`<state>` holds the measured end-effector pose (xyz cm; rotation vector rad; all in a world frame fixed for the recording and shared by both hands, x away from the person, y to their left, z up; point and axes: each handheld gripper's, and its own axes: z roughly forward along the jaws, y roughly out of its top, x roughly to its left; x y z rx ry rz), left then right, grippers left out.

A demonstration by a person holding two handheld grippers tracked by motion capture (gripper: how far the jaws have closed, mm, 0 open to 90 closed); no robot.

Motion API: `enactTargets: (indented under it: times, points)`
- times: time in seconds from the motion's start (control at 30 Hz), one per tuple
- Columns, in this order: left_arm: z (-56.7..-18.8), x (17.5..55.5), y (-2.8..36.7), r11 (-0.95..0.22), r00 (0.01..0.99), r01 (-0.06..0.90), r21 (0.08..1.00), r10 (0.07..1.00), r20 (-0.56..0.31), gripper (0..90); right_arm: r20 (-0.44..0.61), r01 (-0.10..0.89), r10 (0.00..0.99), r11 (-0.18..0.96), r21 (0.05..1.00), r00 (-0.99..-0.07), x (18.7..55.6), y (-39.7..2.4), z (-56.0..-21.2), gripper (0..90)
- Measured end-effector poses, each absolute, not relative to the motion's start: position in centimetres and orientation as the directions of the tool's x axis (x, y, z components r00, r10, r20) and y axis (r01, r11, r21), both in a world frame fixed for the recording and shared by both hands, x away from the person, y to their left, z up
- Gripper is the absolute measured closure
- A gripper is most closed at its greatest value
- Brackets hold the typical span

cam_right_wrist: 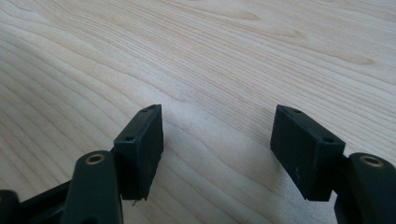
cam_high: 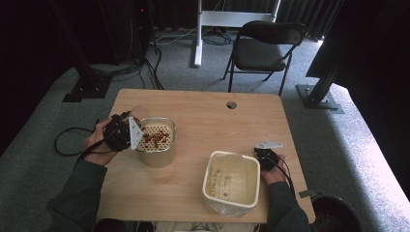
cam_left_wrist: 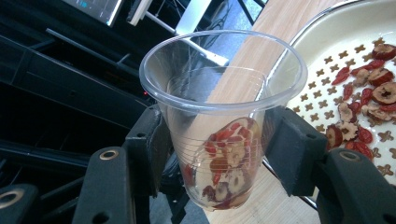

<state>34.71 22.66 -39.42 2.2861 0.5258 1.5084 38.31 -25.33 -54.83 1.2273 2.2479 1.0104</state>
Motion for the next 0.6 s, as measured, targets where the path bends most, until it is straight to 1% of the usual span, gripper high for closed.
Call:
enactTargets:
  times: [0.1, 0.23, 0.43, 0.5, 0.6]
  points:
    - [-39.6, 34.6, 22.5, -0.880, 0.344, 0.105, 0.462, 0.469, 0.814, 44.2, 0.006, 0.562, 0.840, 0.358, 0.746, -0.543, 38.3, -25.3, -54.8, 33.9]
    - [-40.2, 34.2, 22.1, -0.918, 0.293, 0.082, 0.387, 0.394, 0.871, 45.8, 0.006, 0.562, 0.840, 0.358, 0.746, -0.542, 38.3, -25.3, -54.8, 33.8]
    - [-40.6, 34.0, 21.7, -0.944, 0.270, 0.070, 0.322, 0.329, 0.905, 46.0, 0.006, 0.562, 0.840, 0.358, 0.746, -0.542, 38.3, -25.3, -54.8, 33.8]
    - [-40.7, 33.9, 21.4, -0.960, 0.257, 0.071, 0.271, 0.280, 0.925, 46.0, 0.006, 0.562, 0.840, 0.357, 0.746, -0.542, 38.3, -25.3, -54.8, 33.9]
    - [-41.0, 33.8, 21.1, -0.973, 0.247, 0.063, 0.221, 0.230, 0.941, 46.0, 0.006, 0.563, 0.840, 0.357, 0.746, -0.542, 38.3, -25.3, -54.8, 33.8]
